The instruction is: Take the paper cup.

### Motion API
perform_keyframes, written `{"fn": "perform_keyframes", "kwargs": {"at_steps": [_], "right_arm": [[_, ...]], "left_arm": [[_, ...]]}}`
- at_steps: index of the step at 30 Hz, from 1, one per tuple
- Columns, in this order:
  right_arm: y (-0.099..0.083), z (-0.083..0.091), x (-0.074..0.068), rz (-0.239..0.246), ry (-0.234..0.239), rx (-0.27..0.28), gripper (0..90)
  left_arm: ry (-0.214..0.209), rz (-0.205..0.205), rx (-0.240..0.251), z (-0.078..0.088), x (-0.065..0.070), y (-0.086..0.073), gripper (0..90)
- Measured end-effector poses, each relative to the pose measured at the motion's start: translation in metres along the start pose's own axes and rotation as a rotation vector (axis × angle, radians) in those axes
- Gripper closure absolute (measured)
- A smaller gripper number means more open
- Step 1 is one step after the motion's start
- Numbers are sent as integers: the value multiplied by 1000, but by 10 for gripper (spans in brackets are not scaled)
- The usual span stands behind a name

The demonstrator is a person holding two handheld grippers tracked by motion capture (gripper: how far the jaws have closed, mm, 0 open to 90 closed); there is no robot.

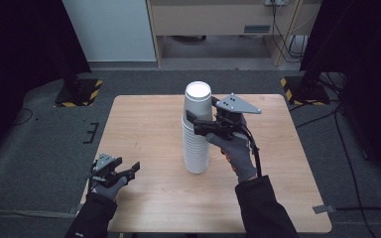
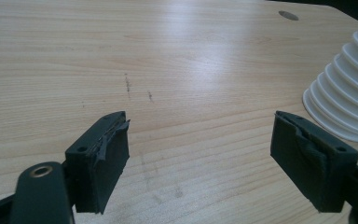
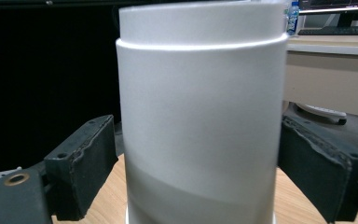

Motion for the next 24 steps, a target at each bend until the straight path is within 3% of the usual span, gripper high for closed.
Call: {"fn": "perform_keyframes", "kwargs": {"at_steps": [13,24], "right_arm": [[-6,-17,0,14,-32,-27,134],[-5,-18,-1,13,-40,-31,148]], "left_arm": [[0,1,0,0,0,0,180],[1,-4,-3,0,0,0,180]]}}
Point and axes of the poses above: each handheld gripper's, and its own axes: z roughly backward along the jaws, y roughly out of its top, x roughly to its right, the point moved 2 cm from there along -z, roughly forward along the jaws, and after that the axes turned 4 degrees about -z, right-handed, at the moved point
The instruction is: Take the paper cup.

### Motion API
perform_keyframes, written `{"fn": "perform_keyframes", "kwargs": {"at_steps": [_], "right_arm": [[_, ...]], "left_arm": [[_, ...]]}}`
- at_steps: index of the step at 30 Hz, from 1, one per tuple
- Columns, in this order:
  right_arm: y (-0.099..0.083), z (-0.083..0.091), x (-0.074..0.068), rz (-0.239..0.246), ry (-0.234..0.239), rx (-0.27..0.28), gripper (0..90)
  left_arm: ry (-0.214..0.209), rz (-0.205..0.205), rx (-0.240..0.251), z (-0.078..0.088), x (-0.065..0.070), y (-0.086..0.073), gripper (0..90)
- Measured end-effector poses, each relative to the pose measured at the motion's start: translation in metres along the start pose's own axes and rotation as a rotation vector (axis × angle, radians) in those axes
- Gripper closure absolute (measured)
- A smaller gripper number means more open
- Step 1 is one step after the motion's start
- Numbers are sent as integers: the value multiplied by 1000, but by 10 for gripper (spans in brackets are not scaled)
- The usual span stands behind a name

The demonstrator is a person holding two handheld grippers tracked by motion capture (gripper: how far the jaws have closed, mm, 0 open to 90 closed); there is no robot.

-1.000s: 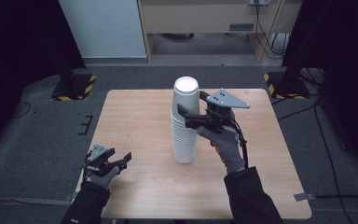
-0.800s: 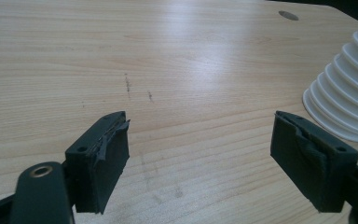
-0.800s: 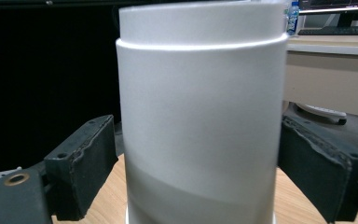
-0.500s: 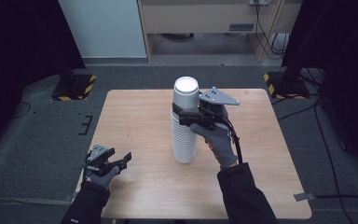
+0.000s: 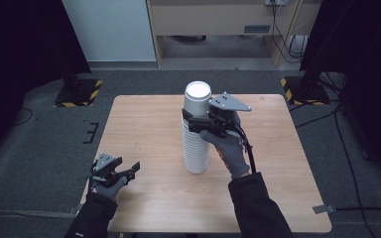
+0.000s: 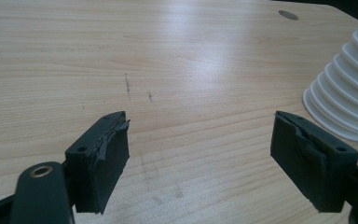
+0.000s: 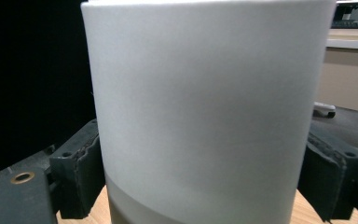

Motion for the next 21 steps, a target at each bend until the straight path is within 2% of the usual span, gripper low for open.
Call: {"fn": "perform_keyframes", "kwargs": {"at_steps": [8,12,16,21], "right_arm": [[8,3,-1,-1,4,28,152],[21,8,-2,-1,2,59,152],[30,11,-4,14,9,69,152],[38,13,-4,10,9,84,153]], "left_arm": [[0,2,5,1,0,0,179],[-2,0,4,1,0,0,179],[-2,2,5,1,0,0,179],[-2,2,6,1,0,0,179]]}}
Point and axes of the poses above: each handheld gripper's, and its own axes: z roughly backward along the jaws, y roughly out of its top, x roughly to its right, the point moved 2 cm from there along -z, roughly forward along the jaws, and after that the axes turned 4 degrees about -z, right-handed, at the moved point
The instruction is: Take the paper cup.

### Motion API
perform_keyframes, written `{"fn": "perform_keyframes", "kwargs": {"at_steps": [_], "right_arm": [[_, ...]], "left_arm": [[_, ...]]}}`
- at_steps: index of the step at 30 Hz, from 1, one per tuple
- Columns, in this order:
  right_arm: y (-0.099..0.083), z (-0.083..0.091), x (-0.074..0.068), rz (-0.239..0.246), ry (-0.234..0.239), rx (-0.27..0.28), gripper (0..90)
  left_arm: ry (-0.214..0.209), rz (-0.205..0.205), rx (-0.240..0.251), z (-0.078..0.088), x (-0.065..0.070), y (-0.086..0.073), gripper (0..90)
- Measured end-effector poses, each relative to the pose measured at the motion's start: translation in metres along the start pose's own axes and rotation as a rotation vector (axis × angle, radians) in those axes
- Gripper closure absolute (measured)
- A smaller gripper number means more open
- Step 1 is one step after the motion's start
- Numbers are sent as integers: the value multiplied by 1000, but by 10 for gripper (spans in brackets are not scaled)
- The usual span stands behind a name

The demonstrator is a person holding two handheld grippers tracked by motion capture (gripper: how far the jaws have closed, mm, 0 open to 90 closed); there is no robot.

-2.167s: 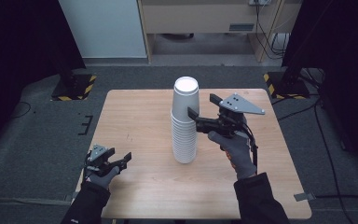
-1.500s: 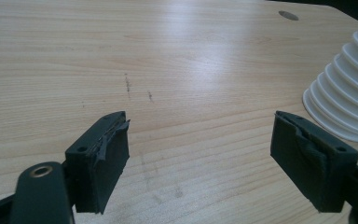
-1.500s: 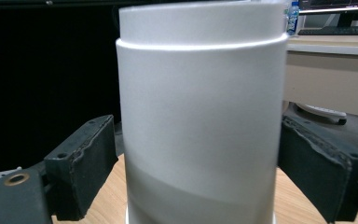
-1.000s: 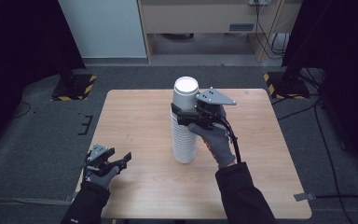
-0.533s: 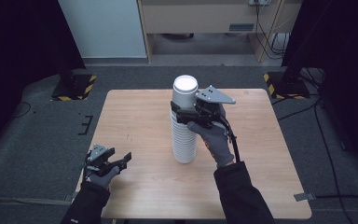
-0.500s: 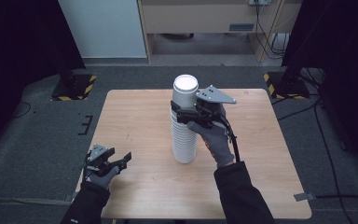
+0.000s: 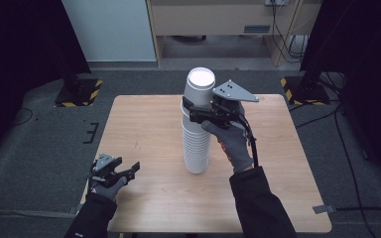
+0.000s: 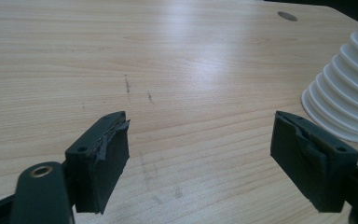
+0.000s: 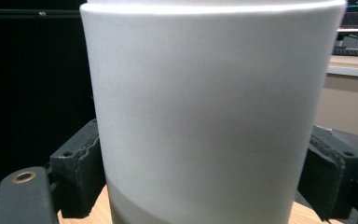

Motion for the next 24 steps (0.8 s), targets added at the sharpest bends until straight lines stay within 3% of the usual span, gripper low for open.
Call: {"fn": "perform_keyframes", "kwargs": {"at_steps": [24], "right_arm": [[31,23,5,-42,28,102,154]], "left_arm": [[0,-1,-2,0,0,0,179]]}}
Point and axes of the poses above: each handheld gripper's, and its own axes: z roughly backward along the jaws, y roughly out of its top, x roughly to its right, the point moved 2 cm from there along -z, roughly forward along the jaws, and after that the axes turned 4 degrees about -z, right-handed, at the moved point
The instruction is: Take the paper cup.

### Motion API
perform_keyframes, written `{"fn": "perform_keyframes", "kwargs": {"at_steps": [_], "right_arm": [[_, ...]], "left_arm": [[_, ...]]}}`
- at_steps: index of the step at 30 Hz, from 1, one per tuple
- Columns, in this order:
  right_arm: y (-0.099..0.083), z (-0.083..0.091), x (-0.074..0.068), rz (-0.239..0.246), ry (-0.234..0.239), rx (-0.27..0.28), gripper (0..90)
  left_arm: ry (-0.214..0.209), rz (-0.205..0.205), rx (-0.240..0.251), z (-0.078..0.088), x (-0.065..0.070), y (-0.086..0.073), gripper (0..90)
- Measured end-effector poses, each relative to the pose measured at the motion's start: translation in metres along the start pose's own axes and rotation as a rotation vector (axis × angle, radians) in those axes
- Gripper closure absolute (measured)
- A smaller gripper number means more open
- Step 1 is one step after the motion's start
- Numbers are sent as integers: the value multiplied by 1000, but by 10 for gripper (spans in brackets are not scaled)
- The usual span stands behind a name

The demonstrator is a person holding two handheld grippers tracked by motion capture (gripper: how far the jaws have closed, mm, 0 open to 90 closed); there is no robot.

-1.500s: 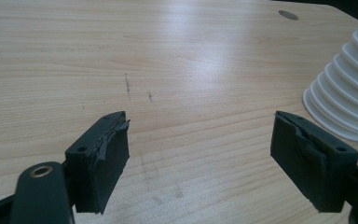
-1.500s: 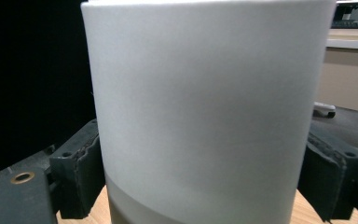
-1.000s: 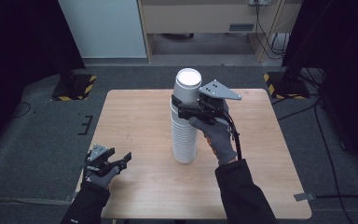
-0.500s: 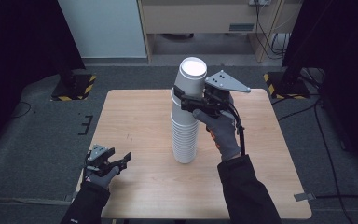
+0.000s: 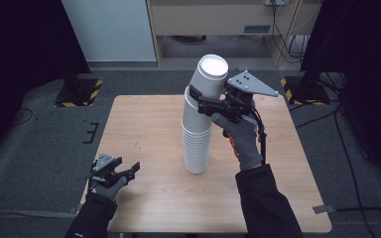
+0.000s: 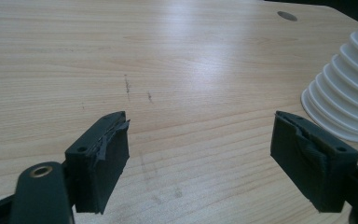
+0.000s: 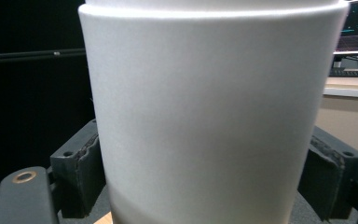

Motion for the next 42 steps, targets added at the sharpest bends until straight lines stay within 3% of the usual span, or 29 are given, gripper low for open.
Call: {"fn": "perform_keyframes", "kwargs": {"at_steps": [20,42], "right_arm": [[11,33,14,-18,-18,35,153],[-9,77,39,-55,-57,29,153]], "left_arm": [[4,-3,0,0,0,0,178],[3,-6,4,0,1,0,179]]}}
Point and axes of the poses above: each handheld gripper's, and its own axes: z roughly backward along the jaws, y roughly out of its top, x roughly to its right, the point moved 2 cm from there along -z, roughly forward along the jaws, and after that the axes turned 4 degrees about -z, right-handed, at the moved point
